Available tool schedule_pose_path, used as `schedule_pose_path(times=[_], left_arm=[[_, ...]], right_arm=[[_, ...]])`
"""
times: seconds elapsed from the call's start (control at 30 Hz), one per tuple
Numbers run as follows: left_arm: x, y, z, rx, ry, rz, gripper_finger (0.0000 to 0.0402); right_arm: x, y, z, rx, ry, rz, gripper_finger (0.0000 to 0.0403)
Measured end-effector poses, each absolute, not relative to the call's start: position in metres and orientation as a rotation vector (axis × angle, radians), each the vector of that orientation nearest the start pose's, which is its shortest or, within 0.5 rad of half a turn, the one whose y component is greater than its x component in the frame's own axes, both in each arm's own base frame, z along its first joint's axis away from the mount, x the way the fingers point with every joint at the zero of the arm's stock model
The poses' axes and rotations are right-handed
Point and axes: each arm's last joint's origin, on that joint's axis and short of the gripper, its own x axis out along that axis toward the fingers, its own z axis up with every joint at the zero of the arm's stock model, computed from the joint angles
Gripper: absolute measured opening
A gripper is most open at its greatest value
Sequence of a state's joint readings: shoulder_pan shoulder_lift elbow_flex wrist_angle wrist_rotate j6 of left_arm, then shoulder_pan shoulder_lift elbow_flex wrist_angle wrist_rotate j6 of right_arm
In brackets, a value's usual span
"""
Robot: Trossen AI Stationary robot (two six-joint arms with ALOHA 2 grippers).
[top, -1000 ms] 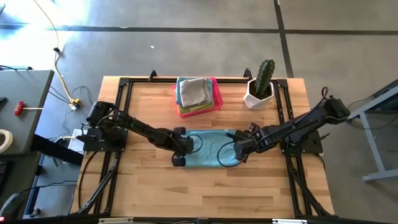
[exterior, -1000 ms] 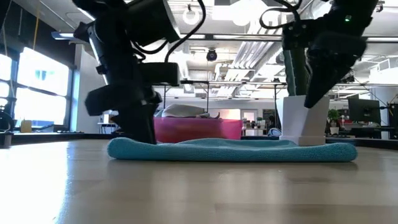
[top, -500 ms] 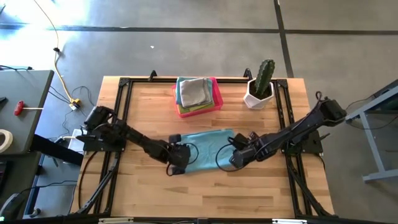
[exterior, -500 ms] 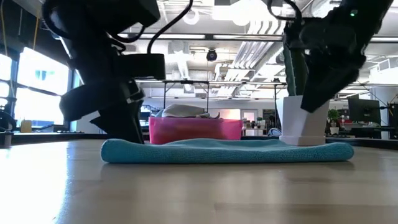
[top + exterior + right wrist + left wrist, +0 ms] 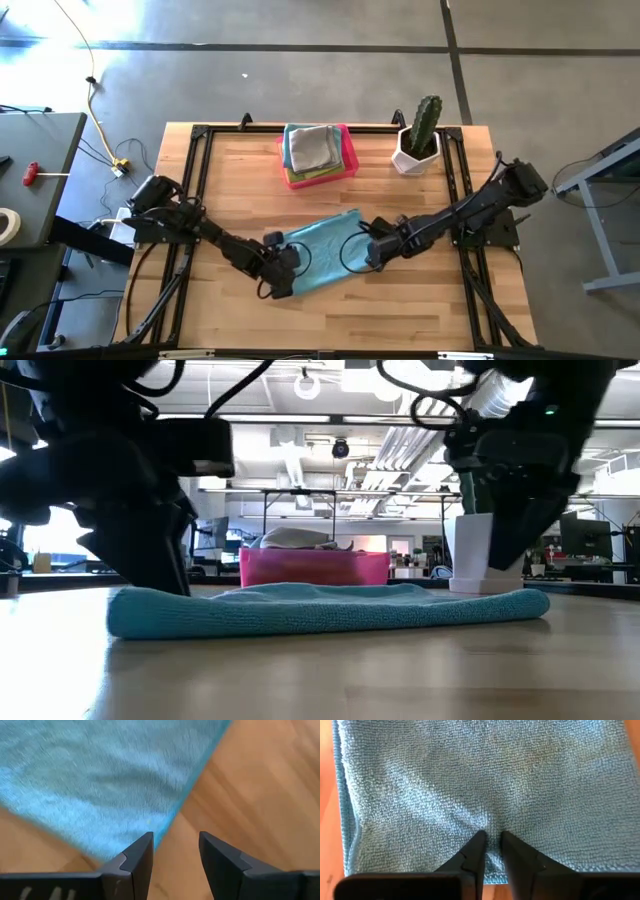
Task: Fold microfiber towels
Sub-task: Fold the blue microfiber cloth
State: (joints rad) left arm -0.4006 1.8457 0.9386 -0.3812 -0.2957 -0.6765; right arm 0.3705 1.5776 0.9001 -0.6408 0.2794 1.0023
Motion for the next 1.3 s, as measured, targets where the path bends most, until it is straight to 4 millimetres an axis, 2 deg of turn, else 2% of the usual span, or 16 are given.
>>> schedule_pose_path(times=[0.3, 0.43, 0.6, 0.8, 0.9, 1.03, 1.17, 1.3], left_arm=[[0.29, -0.125, 0.111, -0.223, 1.157, 0.332, 0.0046], [0.289, -0.129, 0.111, -0.234, 1.153, 0.334, 0.0046], [0.29, -0.127, 0.111, -0.251, 1.146, 0.353, 0.0046], [0.294, -0.123, 0.113, -0.268, 1.141, 0.361, 0.0046], [0.297, -0.122, 0.114, -0.276, 1.135, 0.365, 0.0046], [0.301, -0.121, 0.116, -0.281, 1.132, 0.348, 0.0047], [0.301, -0.121, 0.116, -0.279, 1.128, 0.35, 0.0047], [0.302, -0.121, 0.116, -0.278, 1.122, 0.352, 0.0046]], right_arm=[[0.275, 0.052, 0.167, 0.331, 1.111, -0.472, 0.0154], [0.265, 0.043, 0.149, 0.406, 1.139, -0.404, 0.0149], [0.25, 0.042, 0.145, 0.483, 1.003, -0.324, 0.013], [0.222, 0.035, 0.134, 0.645, 0.871, -0.311, 0.0134], [0.22, 0.036, 0.133, 0.696, 0.774, -0.243, 0.0147], [0.221, 0.037, 0.134, 0.757, 0.746, -0.191, 0.0189], [0.221, 0.035, 0.133, 0.846, 0.739, -0.27, 0.0236], [0.221, 0.028, 0.132, 0.972, 0.727, -0.354, 0.0257]])
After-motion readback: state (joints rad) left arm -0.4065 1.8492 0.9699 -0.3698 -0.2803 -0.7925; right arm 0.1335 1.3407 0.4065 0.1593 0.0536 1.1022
